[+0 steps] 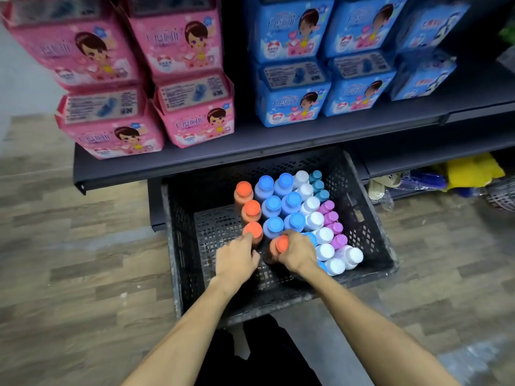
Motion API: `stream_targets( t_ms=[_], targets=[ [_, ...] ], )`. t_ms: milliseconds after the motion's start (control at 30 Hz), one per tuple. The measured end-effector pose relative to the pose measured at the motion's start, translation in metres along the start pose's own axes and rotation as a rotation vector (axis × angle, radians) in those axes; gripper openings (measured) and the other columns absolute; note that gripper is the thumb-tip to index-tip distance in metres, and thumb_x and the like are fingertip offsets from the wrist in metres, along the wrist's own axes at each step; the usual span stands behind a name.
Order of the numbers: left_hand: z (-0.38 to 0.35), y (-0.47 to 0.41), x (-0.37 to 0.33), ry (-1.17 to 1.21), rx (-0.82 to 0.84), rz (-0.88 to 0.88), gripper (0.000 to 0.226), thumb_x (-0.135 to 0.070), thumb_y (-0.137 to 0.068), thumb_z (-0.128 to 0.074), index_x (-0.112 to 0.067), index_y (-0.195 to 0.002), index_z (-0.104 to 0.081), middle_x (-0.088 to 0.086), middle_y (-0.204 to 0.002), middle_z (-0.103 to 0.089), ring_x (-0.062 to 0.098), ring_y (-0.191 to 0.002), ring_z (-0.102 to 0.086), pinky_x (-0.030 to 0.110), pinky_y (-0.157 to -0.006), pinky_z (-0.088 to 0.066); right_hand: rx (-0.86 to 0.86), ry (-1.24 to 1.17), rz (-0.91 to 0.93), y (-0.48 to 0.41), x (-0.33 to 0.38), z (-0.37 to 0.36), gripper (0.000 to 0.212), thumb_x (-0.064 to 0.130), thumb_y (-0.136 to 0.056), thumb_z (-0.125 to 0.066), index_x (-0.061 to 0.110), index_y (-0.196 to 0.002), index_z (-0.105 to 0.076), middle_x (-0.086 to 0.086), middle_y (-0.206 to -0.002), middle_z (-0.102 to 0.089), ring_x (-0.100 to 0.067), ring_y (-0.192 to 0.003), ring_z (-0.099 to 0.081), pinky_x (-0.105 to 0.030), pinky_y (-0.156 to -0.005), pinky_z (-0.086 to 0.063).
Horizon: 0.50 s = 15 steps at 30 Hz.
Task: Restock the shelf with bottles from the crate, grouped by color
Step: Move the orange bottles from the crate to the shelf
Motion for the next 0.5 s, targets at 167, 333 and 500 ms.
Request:
stream_targets(
  t_ms=[167, 333, 500],
  targets=[
    [0.025, 0.003, 0.007, 0.026, -0.090, -0.032, 0.020, -0.032, -0.086, -0.051, -0.019, -0.101, -0.049, 0.000, -0.097, -0.064, 0.030, -0.090, -0.065, 0.035, -0.066, -0.044, -0.115, -0.094, 0.095, 0.019, 0.016, 0.037, 0.036, 0.045, -0.057, -0.075, 0.021, -0.078, -0.058, 0.001, -0.075, -0.068, -0.025, -0.074, -0.065, -0.030, -0.060, -0.047],
    [0.064, -0.004, 0.008, 0.029, -0.141, -0.059, 0.026, -0.035, -0.086, -0.053, -0.019, -0.106, -0.050, 0.004, -0.097, -0.064, 0.033, -0.091, -0.064, 0.039, -0.068, -0.047, -0.218, -0.229, 0.221, 0.051, 0.051, 0.098, 0.032, 0.041, -0.057, -0.078, 0.021, -0.066, -0.055, 0.007, -0.061, -0.057, -0.012, -0.061, -0.056, -0.027, -0.053, -0.041],
    [0.122, -0.019, 0.001, 0.039, -0.232, -0.102, 0.021, -0.038, -0.087, -0.054, -0.022, -0.099, -0.052, 0.005, -0.094, -0.067, 0.034, -0.090, -0.064, 0.036, -0.066, -0.043, -0.360, -0.248, 0.412, 0.075, 0.095, 0.156, 0.053, 0.047, -0.050, -0.080, 0.025, -0.097, -0.070, 0.010, -0.085, -0.072, -0.008, -0.080, -0.065, -0.024, -0.074, -0.049]
  ],
)
Point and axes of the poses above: each hand's wrist, its own y-axis away from the middle knuckle, its own z-axis out of the back of the hand, x = y × z, the point moved 3 cm from there along -y, towards the middle knuckle
